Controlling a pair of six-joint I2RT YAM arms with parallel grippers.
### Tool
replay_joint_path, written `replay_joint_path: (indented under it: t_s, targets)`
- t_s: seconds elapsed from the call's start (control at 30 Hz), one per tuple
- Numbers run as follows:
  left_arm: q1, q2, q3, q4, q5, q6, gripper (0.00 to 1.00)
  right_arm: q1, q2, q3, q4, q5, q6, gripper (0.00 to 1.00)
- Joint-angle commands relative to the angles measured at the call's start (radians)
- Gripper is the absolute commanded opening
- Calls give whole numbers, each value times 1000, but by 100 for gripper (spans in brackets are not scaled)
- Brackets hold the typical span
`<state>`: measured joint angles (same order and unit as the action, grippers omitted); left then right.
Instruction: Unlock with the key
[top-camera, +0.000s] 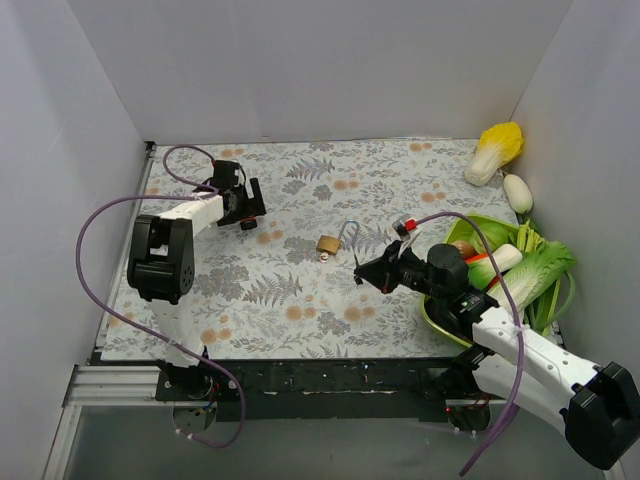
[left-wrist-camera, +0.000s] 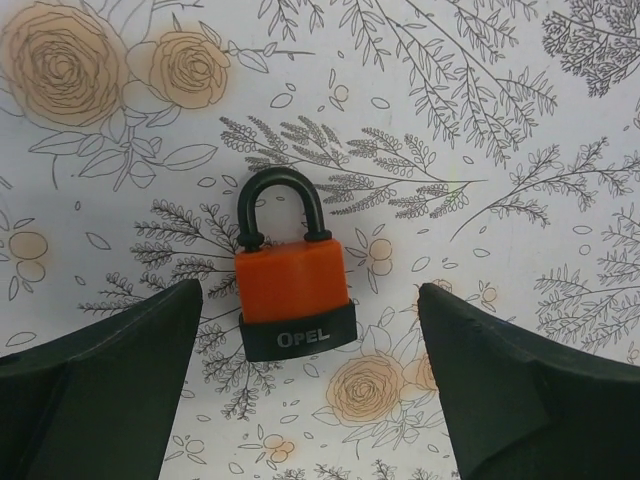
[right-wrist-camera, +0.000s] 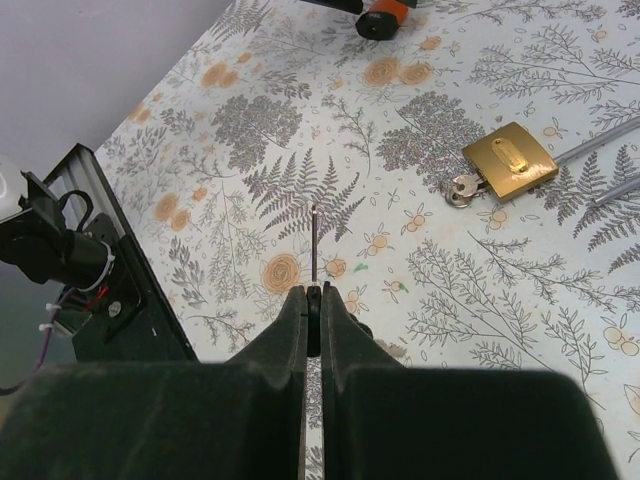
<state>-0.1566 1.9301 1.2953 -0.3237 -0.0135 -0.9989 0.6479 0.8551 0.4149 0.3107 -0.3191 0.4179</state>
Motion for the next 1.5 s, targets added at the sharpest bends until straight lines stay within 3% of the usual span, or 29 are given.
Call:
replay_joint_path:
  t_s: [0.0, 0.17, 0.4, 0.8, 1.1, 1.47]
  targets:
    - [-27, -167, -53, 43, -78, -35, 91, -4, 9, 21, -8, 40, -57, 1]
    - [-78, -419, -170, 67, 53, -196, 91, 66, 96, 105, -82, 165, -140, 1]
    - [-176, -605, -394, 172, 262, -578, 87, 297, 333, 304, -140, 585, -229, 1]
    - [-320, -756, -588, 225, 188, -881, 87, 467, 608, 527, -151, 825, -301, 1]
    - [-391, -790, -659, 262, 139, -955, 84, 538, 702, 579, -162, 902, -335, 1]
    - [-445, -803, -688, 271, 53, -1009, 51, 592, 757, 602, -154, 1029, -378, 1]
